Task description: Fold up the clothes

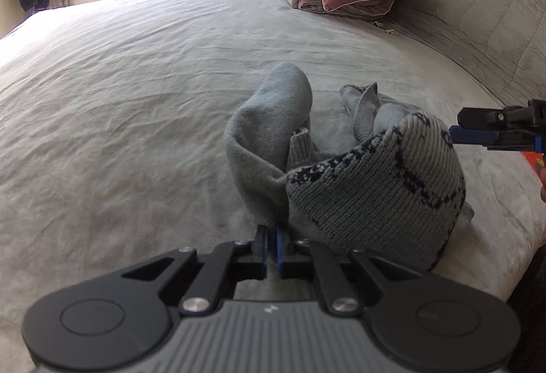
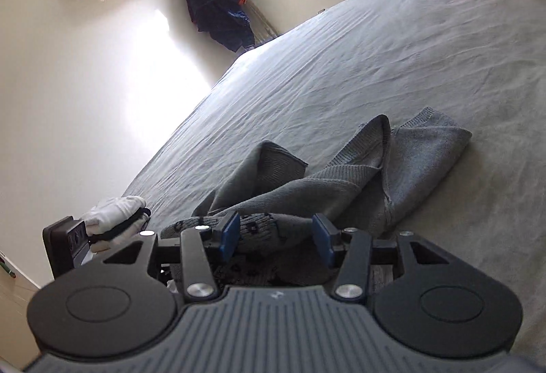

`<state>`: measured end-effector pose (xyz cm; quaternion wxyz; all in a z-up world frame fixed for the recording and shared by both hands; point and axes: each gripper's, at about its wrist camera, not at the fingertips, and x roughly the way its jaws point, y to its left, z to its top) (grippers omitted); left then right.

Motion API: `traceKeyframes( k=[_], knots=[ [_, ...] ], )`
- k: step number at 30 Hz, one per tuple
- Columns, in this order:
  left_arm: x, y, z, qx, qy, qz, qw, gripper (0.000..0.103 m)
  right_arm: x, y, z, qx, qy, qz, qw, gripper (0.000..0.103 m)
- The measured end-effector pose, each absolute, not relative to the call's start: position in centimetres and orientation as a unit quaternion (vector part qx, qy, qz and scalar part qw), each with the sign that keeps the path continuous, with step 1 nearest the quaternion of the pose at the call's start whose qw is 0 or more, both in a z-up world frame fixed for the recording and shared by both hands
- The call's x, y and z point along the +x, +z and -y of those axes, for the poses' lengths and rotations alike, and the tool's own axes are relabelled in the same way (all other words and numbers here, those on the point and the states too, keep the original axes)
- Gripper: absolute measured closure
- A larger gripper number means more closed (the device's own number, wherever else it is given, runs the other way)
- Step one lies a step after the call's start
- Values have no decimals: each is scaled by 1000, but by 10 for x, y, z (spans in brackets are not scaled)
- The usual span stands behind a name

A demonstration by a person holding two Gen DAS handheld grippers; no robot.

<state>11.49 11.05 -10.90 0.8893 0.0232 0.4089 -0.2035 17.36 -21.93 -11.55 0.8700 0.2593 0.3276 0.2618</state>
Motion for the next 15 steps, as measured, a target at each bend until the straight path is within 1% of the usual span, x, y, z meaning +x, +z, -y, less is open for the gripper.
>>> traceKeyframes(
  k=[2, 4, 6, 7, 8, 9, 11, 15],
  knots=[
    [114, -113, -120, 20, -195, -421, 886, 102, 178, -117, 220, 272, 259, -338, 863, 52],
    [116, -109, -128, 8, -190, -419, 888, 101, 172, -112, 221, 285, 259, -345, 856, 52],
    [117, -105, -135, -5, -187, -415, 890, 97, 172, -109, 224, 297, 260, -350, 850, 52],
    [118, -101, -137, -11, -187, -411, 892, 94, 174, -108, 225, 300, 257, -352, 849, 52],
    [120, -96, -140, -21, -187, -405, 895, 85, 177, -109, 224, 300, 252, -353, 850, 52],
    [122, -92, -142, -29, -185, -399, 898, 71, 179, -109, 224, 300, 247, -354, 851, 52],
    [128, -86, -144, -43, -180, -389, 903, 60, 181, -107, 224, 300, 230, -357, 854, 52],
    [151, -84, -138, -81, -188, -392, 897, 58, 188, -111, 225, 299, 202, -364, 858, 52]
  ],
)
